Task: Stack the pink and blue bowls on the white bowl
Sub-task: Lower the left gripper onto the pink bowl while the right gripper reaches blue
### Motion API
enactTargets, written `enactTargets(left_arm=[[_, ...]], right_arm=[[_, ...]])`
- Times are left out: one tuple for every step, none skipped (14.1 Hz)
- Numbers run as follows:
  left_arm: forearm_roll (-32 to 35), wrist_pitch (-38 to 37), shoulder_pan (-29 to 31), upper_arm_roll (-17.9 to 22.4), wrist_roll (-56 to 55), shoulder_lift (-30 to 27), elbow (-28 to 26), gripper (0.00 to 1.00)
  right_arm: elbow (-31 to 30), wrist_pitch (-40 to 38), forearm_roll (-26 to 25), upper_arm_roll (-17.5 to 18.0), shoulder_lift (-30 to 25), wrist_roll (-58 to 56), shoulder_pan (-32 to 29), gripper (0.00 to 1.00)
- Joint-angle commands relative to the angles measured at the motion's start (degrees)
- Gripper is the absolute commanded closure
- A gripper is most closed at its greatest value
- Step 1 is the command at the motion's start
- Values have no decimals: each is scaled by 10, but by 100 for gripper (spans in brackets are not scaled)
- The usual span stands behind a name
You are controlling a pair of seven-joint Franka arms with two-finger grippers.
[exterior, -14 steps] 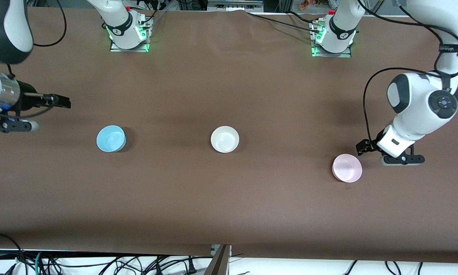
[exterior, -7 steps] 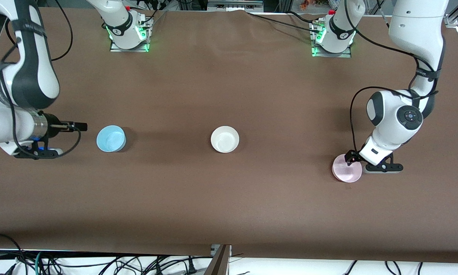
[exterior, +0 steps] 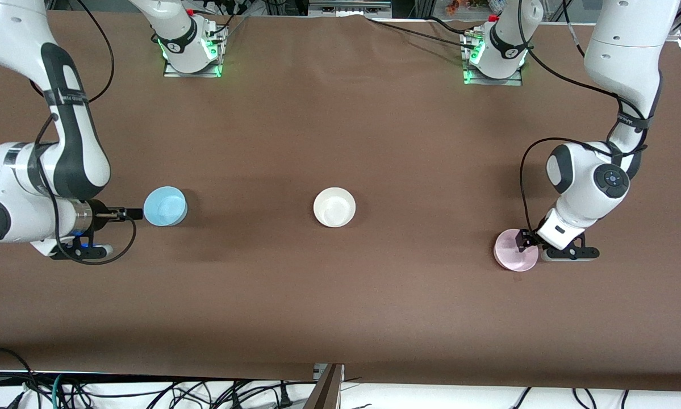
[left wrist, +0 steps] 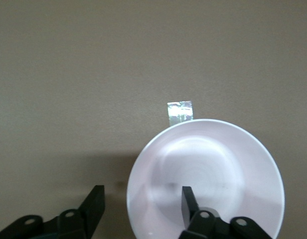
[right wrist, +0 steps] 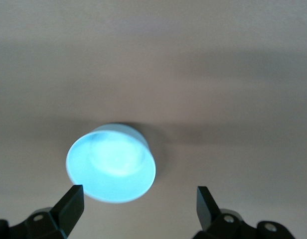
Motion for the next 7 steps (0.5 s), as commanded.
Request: enactTargets(left_arm=[[-15,4,8,-10,24,7,14,48],[-15,4,8,-10,24,7,13,51],[-15,4,8,-10,24,7,13,55],[-15,4,8,-10,24,7,13,60],[-15,4,7,-10,24,7,13,65],[-15,4,7,-10,24,7,13,72],[-15,4,7,-10,24,7,13,81]], right_arm=[[-33,47,25,6,0,-30,-14,0],[-48,66,28,6,1,-33,-17,0],[-60,84,29,6,1,-41,-17,0],[-71,100,29,6,1,-52,-21,0],[-82,110,36,7,1,-66,-27,0],[-90,119,56,6,1,-85,-32,0],[-98,127,74,6,1,-103,-37,0]])
